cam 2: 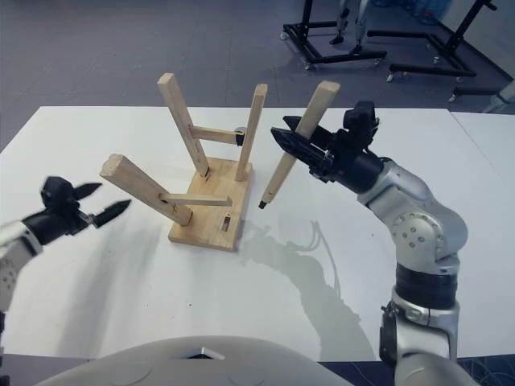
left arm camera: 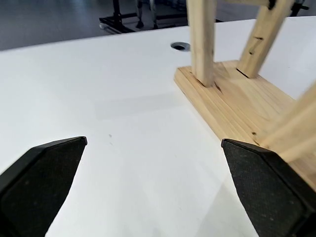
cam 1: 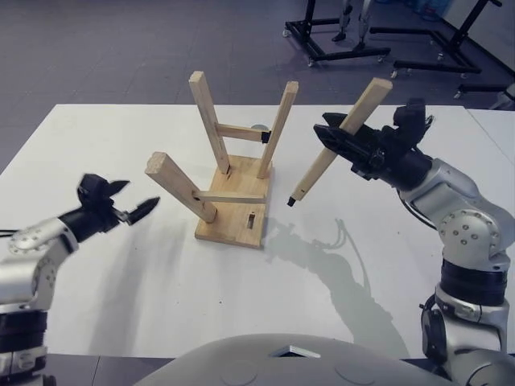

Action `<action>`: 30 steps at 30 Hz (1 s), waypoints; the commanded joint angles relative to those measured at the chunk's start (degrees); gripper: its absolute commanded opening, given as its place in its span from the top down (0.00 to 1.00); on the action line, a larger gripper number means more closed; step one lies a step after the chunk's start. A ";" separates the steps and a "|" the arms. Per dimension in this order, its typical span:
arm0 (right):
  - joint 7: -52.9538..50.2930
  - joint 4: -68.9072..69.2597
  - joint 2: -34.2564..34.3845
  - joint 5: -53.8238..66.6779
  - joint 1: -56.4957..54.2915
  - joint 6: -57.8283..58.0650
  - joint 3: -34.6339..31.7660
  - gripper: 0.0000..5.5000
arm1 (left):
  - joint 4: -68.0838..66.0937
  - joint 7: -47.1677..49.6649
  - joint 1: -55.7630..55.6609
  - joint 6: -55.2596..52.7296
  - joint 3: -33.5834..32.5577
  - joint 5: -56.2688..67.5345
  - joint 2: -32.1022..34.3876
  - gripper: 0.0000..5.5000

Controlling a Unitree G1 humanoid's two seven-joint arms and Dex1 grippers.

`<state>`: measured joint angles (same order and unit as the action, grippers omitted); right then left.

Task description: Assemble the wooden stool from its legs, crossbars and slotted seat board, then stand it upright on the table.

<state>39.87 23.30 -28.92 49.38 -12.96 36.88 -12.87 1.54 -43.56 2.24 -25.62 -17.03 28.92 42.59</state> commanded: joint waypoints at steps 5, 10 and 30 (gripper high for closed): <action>-1.74 0.36 2.02 1.00 6.16 -1.75 -1.58 0.62 | -2.71 -1.85 -0.09 -0.60 -0.22 -0.94 -0.37 0.09; -0.07 -2.90 3.62 6.66 4.75 -0.99 -2.24 0.62 | -6.26 -3.13 -4.24 -0.55 1.09 -1.78 0.43 0.09; 18.76 -7.84 15.22 -6.44 10.75 -29.93 9.96 0.62 | -14.21 -8.36 -12.30 0.74 4.43 -5.90 0.68 0.09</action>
<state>56.70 16.28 -14.01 43.47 -2.73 8.63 -3.97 -11.68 -51.27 -8.73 -25.52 -13.34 24.01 42.37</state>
